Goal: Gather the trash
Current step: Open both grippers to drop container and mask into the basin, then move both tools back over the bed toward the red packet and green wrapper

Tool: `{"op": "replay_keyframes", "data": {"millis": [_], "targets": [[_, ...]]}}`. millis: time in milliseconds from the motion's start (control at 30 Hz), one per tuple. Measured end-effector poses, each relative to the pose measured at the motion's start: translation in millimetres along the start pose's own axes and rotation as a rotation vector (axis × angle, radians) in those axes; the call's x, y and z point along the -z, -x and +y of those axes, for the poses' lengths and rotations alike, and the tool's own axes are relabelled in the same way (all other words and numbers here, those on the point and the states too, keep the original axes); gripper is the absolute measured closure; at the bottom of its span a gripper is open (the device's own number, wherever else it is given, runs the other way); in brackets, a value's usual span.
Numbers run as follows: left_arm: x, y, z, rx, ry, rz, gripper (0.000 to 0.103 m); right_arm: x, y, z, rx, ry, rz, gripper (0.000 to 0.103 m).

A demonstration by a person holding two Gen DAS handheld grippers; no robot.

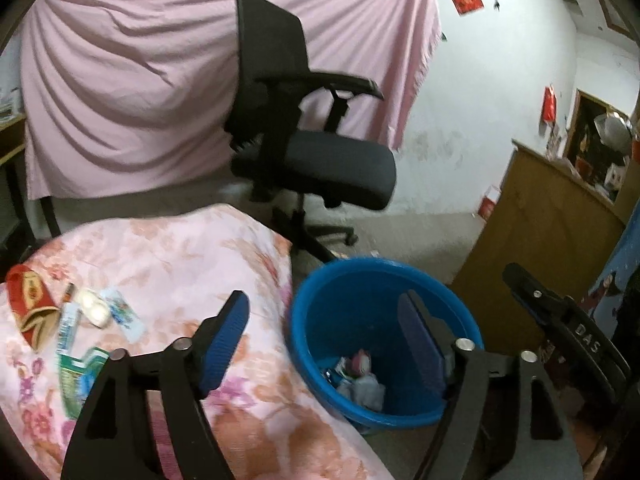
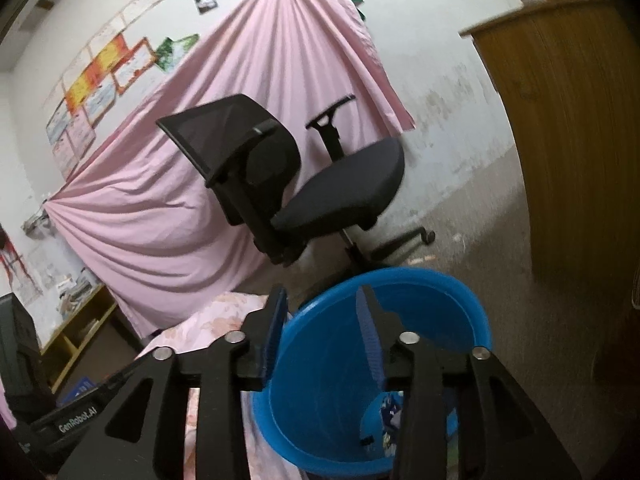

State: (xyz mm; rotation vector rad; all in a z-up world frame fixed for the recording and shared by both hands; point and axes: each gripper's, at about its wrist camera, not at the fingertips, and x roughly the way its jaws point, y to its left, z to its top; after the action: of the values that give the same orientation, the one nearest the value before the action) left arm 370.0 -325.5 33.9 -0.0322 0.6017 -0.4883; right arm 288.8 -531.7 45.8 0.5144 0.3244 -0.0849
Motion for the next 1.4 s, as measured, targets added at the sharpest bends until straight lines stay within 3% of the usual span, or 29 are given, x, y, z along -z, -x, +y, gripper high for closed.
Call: {"op": "replay_keyframes", "data": {"millis": [133, 200, 233, 333, 433, 633, 900, 1133, 1400], "targets": [[-4.5, 28.2, 20.7, -0.032, 0.042, -0.093, 0.022, -2.7, 6.5, 20.1, -0.023, 0.046, -0.054, 0.048], [-6.6, 43.0, 31.1, -0.067, 0.056, -0.139, 0.005, -2.7, 9.5, 30.4, -0.026, 0.069, -0.086, 0.032], [-7.4, 50.7, 35.5, -0.086, 0.062, -0.167, 0.004, -2.4, 10.9, 35.3, -0.03, 0.078, -0.103, 0.02], [-9.6, 75.1, 51.8, -0.124, 0.076, -0.239, 0.003, -3.3, 15.2, 51.8, -0.07, 0.096, -0.147, 0.016], [-10.4, 96.9, 67.1, -0.172, 0.075, -0.283, 0.002, -1.4, 21.2, 68.4, -0.106, 0.121, -0.195, 0.0], [-3.0, 136.2, 94.3, -0.267, 0.065, -0.38, 0.002, 8.2, 27.7, 108.9, -0.183, 0.181, -0.247, 0.0], [20.5, 170.3, 126.8, -0.359, 0.067, -0.435, 0.002, 34.3, 27.2, 162.3, -0.266, 0.319, -0.216, 0.0], [46.2, 171.9, 161.0, -0.404, 0.093, -0.389, 0.002, 58.3, 16.3, 194.3, -0.248, 0.425, -0.144, 0.0], [63.1, 176.6, 195.1, -0.45, 0.117, -0.375, 0.002, 76.8, -6.1, 213.0, -0.234, 0.451, -0.032, 0.0]]}}
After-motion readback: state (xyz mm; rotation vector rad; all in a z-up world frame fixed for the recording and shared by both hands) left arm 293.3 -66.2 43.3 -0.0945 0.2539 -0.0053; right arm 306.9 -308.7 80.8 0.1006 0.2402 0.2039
